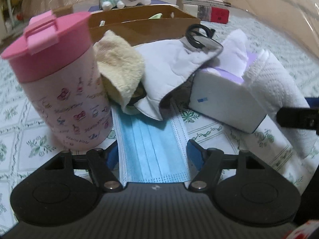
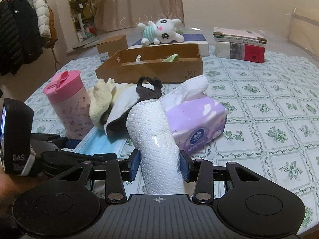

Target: Organize soft objects

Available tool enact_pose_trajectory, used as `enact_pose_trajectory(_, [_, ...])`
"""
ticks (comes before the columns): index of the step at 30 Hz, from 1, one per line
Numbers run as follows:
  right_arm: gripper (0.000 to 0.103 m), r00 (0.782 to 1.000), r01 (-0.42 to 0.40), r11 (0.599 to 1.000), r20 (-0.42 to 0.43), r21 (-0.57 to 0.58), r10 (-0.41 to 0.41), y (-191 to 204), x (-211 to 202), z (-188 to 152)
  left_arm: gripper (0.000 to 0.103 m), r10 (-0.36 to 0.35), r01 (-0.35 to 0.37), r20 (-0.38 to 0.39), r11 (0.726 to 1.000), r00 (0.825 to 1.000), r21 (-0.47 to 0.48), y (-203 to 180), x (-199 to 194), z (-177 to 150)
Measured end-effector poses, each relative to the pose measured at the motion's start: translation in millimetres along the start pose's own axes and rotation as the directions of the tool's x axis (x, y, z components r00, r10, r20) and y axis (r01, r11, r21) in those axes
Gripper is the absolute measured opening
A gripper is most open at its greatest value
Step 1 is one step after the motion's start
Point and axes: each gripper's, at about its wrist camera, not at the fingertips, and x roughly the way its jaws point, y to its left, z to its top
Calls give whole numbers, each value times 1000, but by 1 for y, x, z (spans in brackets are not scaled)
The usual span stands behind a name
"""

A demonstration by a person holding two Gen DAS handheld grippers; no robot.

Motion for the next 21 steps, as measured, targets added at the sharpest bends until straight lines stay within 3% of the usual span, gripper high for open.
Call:
enact_pose_trajectory(3, [42, 1000, 3, 1000, 2, 7, -3, -2, -1, -1, 48, -12, 12, 1, 999, 1000, 30, -5, -1, -1])
enact_pose_trajectory(5, [42, 1000, 3, 1000, 5, 12, -4, -3, -3, -1, 27, -15, 15, -3, 999, 1000, 45, -6, -4, -1])
enact_pose_trajectory(8, [42, 1000, 2, 1000, 12, 14, -2, -1, -7, -2, 9, 0, 0, -15, 999, 1000, 54, -4, -12, -7])
enact_pose_trajectory(21, [42, 999, -32, 999, 1, 11, 32, 19, -18, -13, 6, -5, 9, -117, 999, 993, 41, 50, -84, -61])
